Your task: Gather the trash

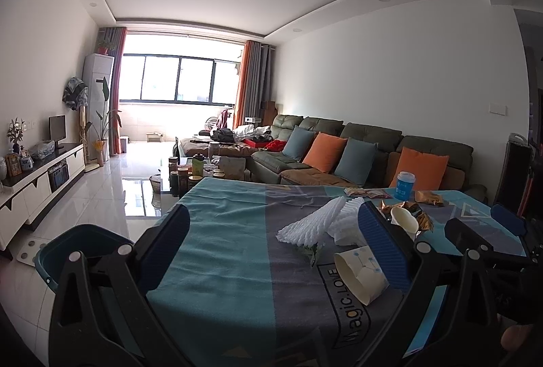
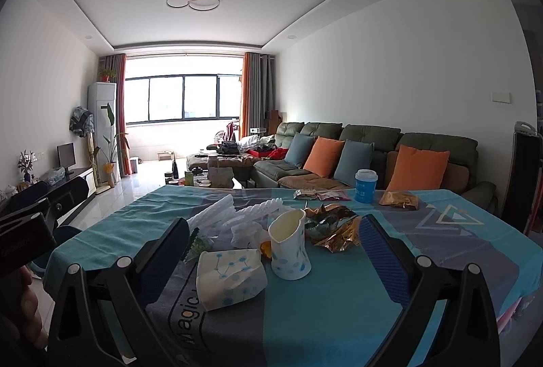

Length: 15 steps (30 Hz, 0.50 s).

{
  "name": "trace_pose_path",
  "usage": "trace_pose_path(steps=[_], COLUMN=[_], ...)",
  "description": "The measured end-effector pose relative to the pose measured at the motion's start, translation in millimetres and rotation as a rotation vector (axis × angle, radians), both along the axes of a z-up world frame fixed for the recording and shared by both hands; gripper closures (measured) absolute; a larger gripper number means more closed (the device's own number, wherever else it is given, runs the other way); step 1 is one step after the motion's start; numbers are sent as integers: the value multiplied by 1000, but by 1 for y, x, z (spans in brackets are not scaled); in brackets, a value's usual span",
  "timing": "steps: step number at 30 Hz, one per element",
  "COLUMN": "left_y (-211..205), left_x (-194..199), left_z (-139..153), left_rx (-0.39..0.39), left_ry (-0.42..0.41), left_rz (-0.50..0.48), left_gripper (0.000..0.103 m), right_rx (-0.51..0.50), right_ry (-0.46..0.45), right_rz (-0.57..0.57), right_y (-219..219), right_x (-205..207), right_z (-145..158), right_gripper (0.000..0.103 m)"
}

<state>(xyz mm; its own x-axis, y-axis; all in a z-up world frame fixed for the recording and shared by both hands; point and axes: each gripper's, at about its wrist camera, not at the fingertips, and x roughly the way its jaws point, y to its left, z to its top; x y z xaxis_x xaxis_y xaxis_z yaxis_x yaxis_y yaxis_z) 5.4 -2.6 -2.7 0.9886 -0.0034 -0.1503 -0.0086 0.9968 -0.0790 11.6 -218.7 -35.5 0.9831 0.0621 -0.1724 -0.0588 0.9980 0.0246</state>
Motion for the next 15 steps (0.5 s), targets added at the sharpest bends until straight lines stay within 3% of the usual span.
trace_pose_path(steps=[15], left_y=[0], left_x=[-2], left_z=[0], left_rx=[0], left_ry=[2], left_rz=[5], left_gripper=[5], right_rx=[3], right_ry=[0], right_rz=[-8], right_y=[-3], right_x=[-2], right_z=[0], right_gripper=[6])
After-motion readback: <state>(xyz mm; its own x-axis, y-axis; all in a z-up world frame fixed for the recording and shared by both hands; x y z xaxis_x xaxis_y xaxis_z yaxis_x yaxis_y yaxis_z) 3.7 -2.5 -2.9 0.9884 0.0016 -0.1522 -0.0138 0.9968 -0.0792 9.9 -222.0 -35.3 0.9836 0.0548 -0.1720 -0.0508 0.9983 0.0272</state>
